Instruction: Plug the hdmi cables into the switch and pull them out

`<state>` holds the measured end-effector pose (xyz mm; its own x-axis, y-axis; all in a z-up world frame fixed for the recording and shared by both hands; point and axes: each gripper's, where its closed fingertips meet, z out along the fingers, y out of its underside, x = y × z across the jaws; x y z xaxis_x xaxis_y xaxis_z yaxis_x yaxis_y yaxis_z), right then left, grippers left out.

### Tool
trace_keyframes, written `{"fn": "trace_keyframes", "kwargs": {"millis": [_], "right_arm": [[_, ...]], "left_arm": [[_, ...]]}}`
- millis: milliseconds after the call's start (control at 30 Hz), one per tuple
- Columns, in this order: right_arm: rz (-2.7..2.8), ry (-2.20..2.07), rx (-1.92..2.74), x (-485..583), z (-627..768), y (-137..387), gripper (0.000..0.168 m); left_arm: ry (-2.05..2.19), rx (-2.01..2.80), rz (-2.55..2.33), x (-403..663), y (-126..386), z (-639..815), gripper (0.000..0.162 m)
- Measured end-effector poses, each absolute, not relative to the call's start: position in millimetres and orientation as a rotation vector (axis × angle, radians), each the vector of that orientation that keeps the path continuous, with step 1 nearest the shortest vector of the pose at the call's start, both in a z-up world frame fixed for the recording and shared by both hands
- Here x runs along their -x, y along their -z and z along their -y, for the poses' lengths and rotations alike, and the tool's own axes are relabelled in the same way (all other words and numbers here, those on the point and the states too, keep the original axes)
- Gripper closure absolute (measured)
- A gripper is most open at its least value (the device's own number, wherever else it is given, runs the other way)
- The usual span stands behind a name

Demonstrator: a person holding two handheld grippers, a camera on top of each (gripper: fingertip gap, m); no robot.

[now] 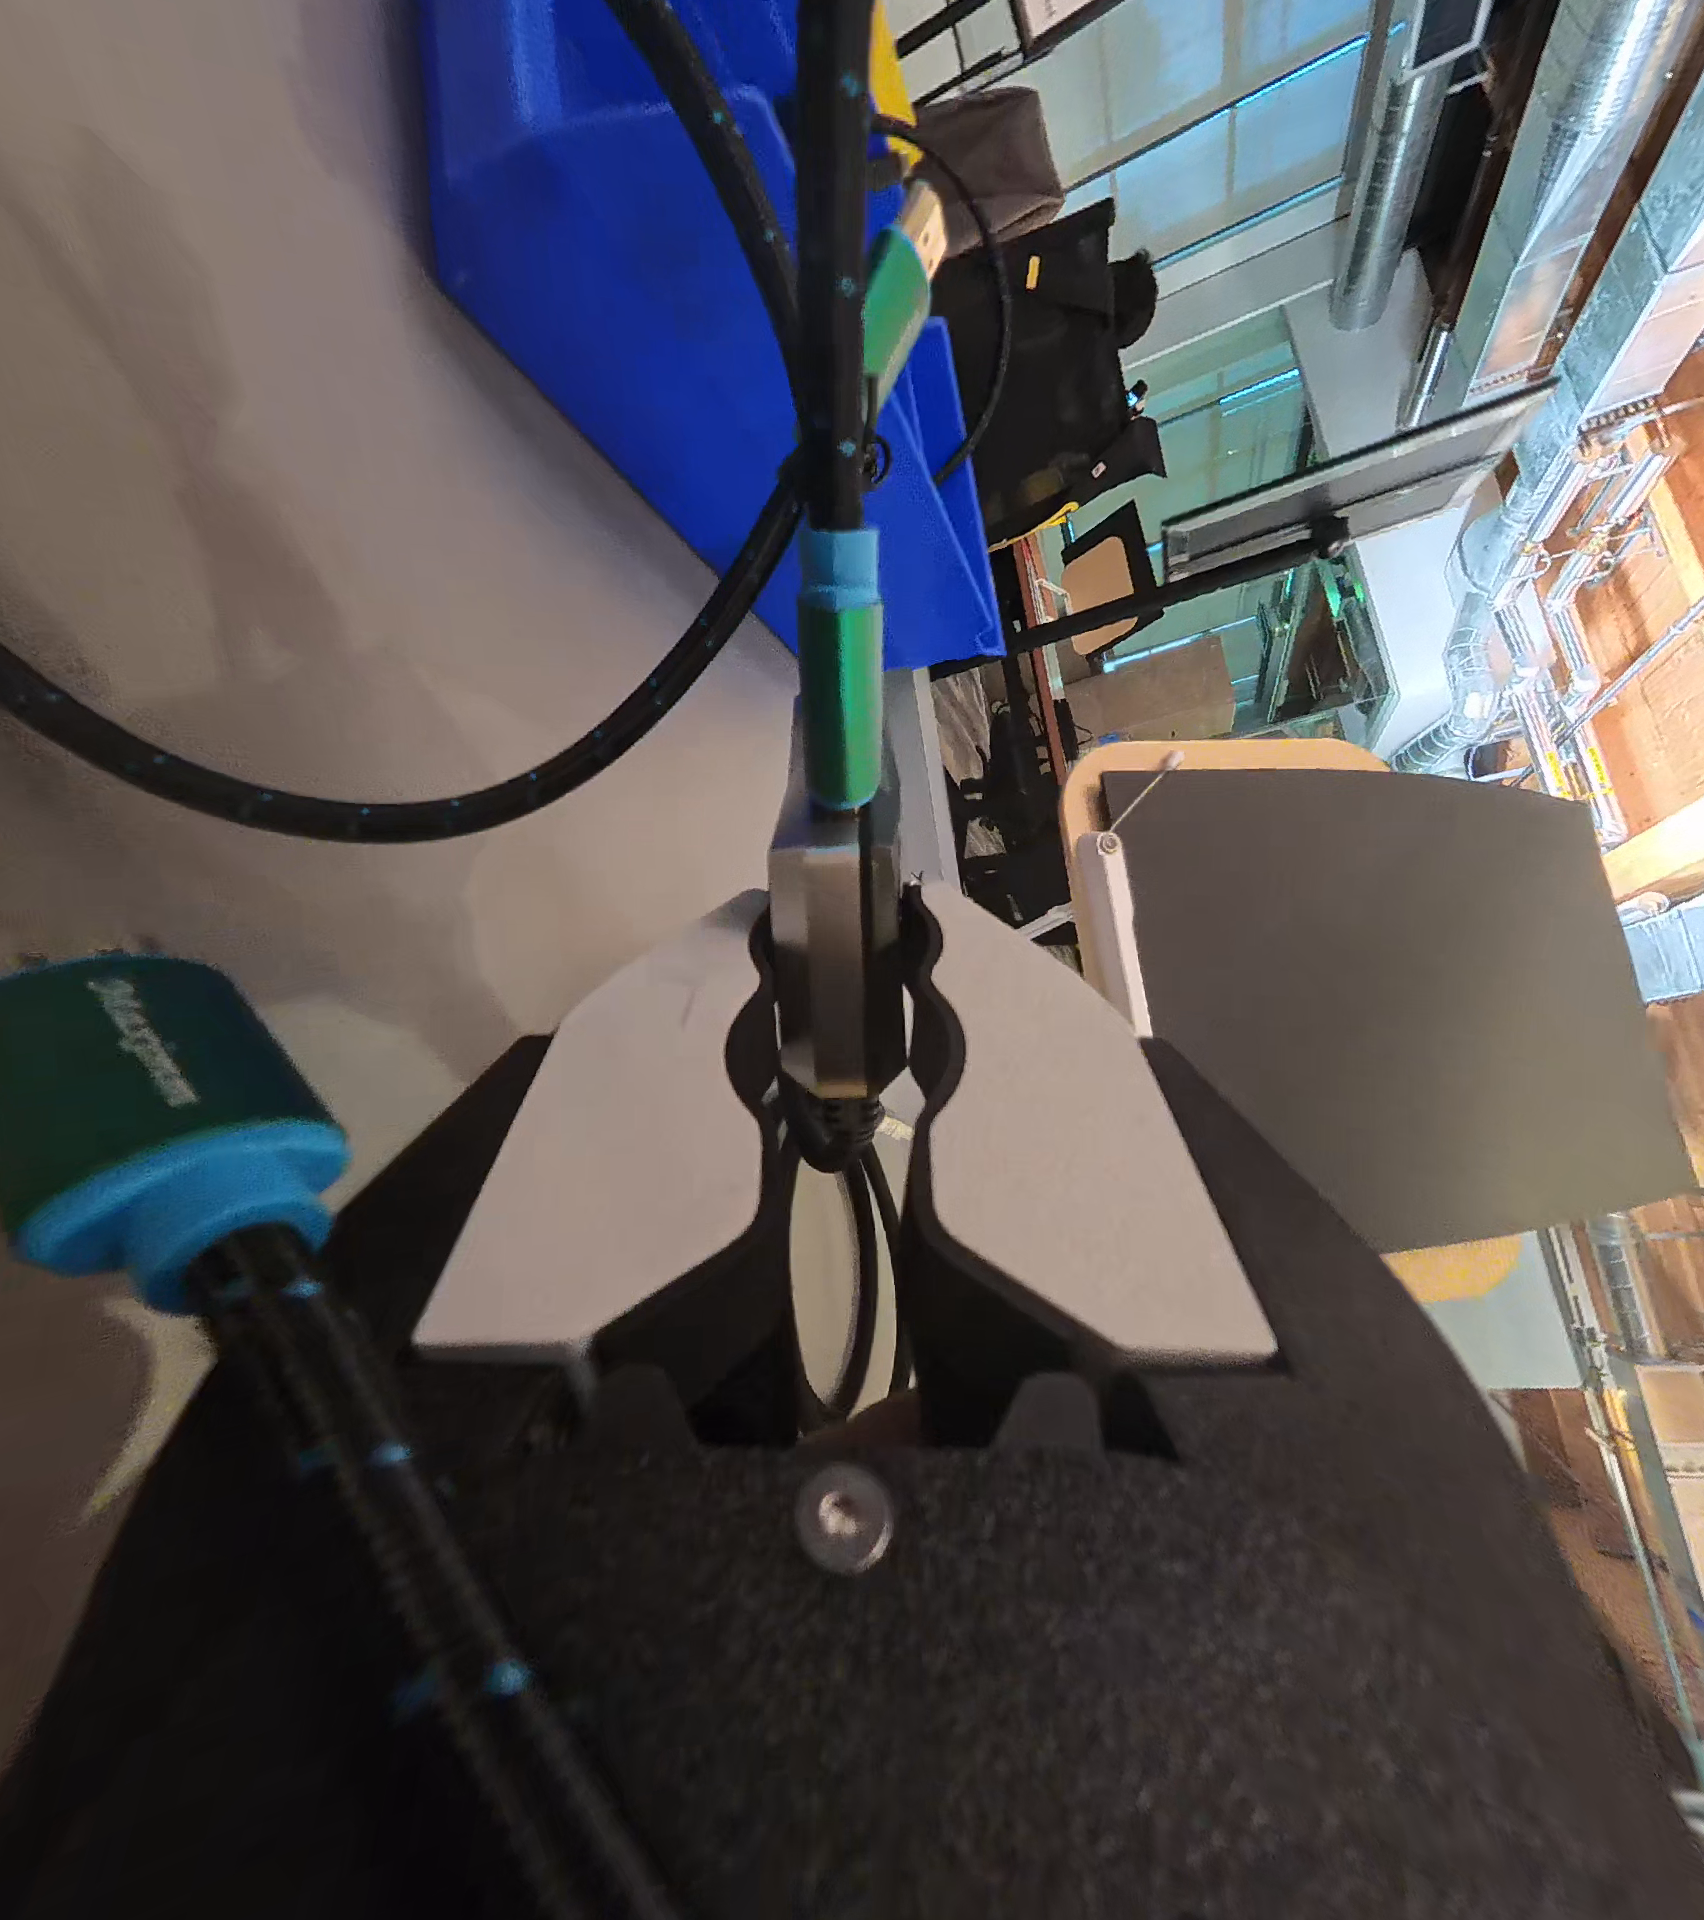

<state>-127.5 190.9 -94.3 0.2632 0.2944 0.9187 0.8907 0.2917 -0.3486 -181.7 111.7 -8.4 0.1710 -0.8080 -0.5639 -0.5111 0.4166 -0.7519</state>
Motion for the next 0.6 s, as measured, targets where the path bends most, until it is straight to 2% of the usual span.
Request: {"fn": "trace_keyframes", "kwargs": {"millis": [100,167,367,433,500,600], "right_arm": [[1.295,0.62,1.258,131,-191,97,0.148],[1.314,0.652,1.265,129,-191,100,0.148],[1.218,0.593,1.303,116,-194,99,0.147],[1.208,0.597,1.3,113,-195,94,0.147],[1.179,0.574,1.308,112,-196,88,0.147],[1.174,0.595,1.301,107,-199,81,0.147]], "left_arm": [[0.072,1.143,-1.551,171,4,-112,0.162],[0.012,1.153,-1.459,168,-11,-117,0.162],[0.878,1.419,-1.048,186,-58,-128,0.162],[1.139,1.346,-0.992,191,-67,-121,0.162],[1.221,1.144,-1.049,198,-69,-103,0.162],[1.209,0.921,-1.291,206,-42,-64,0.162]]}}
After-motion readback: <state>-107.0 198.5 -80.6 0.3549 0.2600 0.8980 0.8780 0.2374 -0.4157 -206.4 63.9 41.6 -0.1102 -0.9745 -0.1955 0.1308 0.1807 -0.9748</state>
